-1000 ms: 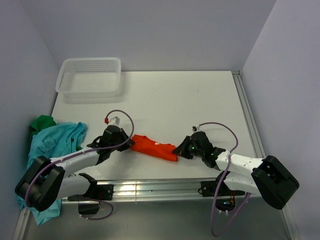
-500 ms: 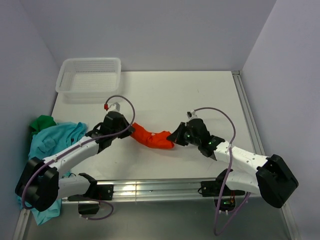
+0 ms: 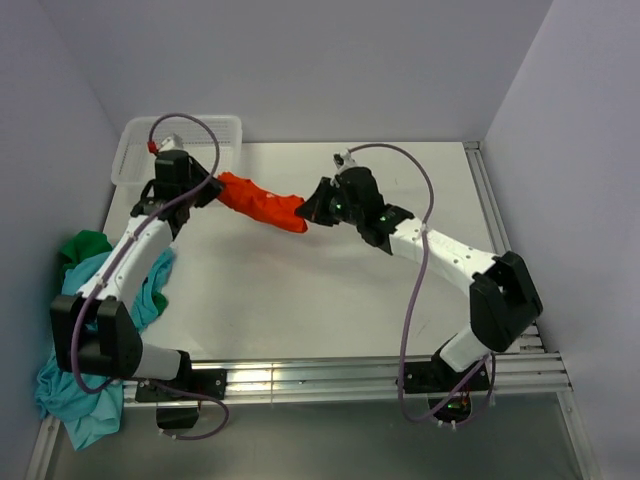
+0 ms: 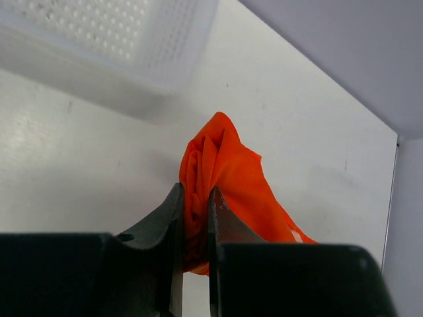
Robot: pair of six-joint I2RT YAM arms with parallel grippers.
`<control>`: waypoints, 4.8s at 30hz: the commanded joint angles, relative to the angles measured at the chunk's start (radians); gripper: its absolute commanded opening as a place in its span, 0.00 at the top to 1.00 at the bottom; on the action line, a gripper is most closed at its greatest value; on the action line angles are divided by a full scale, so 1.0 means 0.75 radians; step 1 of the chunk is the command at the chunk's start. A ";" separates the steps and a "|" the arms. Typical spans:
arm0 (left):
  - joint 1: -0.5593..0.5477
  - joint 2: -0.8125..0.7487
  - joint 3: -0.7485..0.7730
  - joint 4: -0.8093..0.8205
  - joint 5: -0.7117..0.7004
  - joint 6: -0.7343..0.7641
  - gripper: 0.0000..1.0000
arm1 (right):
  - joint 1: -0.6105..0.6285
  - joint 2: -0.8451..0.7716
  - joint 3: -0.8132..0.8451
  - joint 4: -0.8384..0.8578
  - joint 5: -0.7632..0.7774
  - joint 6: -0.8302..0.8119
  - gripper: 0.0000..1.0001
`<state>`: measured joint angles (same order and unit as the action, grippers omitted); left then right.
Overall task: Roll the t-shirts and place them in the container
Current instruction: Place the rolled tshirt into the container
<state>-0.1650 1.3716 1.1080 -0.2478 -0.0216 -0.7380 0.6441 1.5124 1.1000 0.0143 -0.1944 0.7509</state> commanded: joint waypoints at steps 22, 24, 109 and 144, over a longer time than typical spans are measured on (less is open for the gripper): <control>0.333 1.098 0.938 0.130 0.356 0.000 1.00 | -0.063 0.955 1.268 -0.009 -0.273 -0.253 1.00; 0.296 1.108 0.928 0.126 0.356 0.010 1.00 | -0.067 0.953 1.266 -0.005 -0.287 -0.242 1.00; -0.136 0.710 0.517 -0.281 -0.086 0.276 0.54 | -0.084 0.512 0.538 -0.598 0.224 -0.467 0.67; -0.177 0.799 0.605 -0.300 0.053 0.262 0.82 | -0.090 0.698 0.642 -0.575 0.073 -0.463 0.77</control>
<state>-0.2943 1.9476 1.5429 -0.4961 -0.0021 -0.5430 0.5816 2.0418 1.5692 -0.4557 -0.1547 0.4034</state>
